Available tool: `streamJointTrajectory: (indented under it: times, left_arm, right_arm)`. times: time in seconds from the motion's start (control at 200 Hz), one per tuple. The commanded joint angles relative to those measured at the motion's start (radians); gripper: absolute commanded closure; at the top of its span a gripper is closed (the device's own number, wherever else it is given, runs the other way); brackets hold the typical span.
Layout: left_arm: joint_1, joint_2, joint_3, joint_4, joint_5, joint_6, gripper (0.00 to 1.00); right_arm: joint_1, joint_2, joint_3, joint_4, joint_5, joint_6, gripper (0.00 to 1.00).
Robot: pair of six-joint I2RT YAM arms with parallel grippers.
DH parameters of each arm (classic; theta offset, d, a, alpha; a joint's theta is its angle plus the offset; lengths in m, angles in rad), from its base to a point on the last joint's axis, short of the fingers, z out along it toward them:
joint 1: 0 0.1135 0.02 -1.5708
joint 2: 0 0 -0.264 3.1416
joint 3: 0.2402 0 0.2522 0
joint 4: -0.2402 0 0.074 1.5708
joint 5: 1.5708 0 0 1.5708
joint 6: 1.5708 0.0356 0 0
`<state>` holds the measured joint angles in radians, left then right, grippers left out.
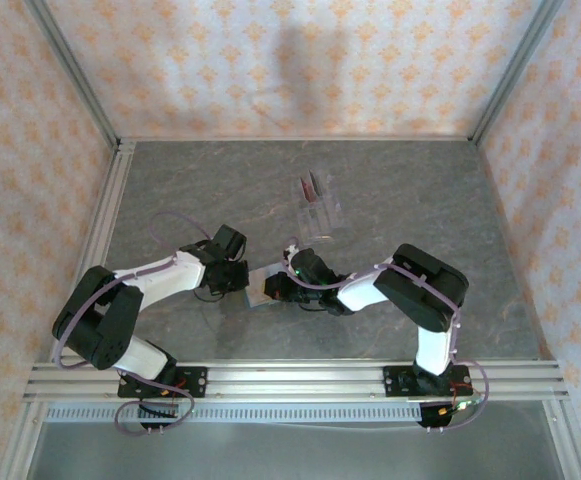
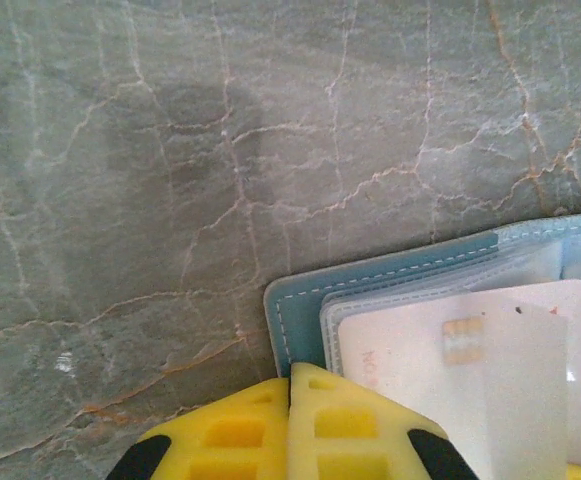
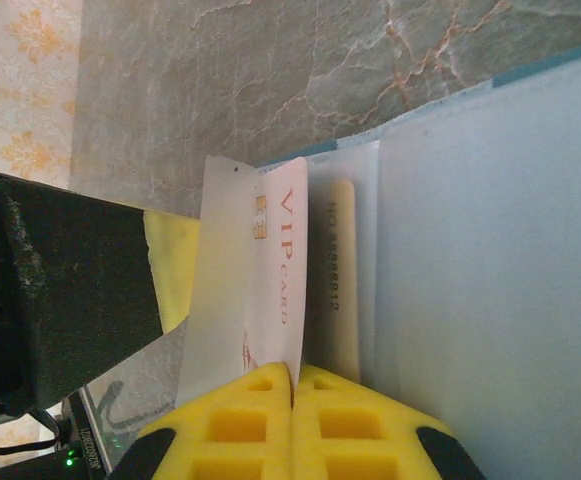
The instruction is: Put the credit cards into the card holder
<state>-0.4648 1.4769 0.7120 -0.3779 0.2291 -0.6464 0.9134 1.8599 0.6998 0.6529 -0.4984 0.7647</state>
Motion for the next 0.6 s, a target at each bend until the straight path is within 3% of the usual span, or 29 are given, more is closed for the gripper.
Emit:
streamJointTrajectory:
  times: [0.0,0.16,0.595]
  left_arm:
    - [0.012,-0.076,-0.017,-0.023,-0.032,-0.006,1.00]
    - [0.011,-0.127,-0.035,-0.003,-0.018,-0.006,1.00]
    - [0.002,-0.057,-0.034,0.085,0.081,-0.012,1.00]
  right_arm:
    - [0.012,0.040,-0.010,-0.074,0.018,-0.007,1.00]
    - [0.011,0.039,-0.006,-0.085,0.025,-0.003,1.00]
    - [0.011,0.030,-0.014,-0.089,0.034,-0.005,1.00]
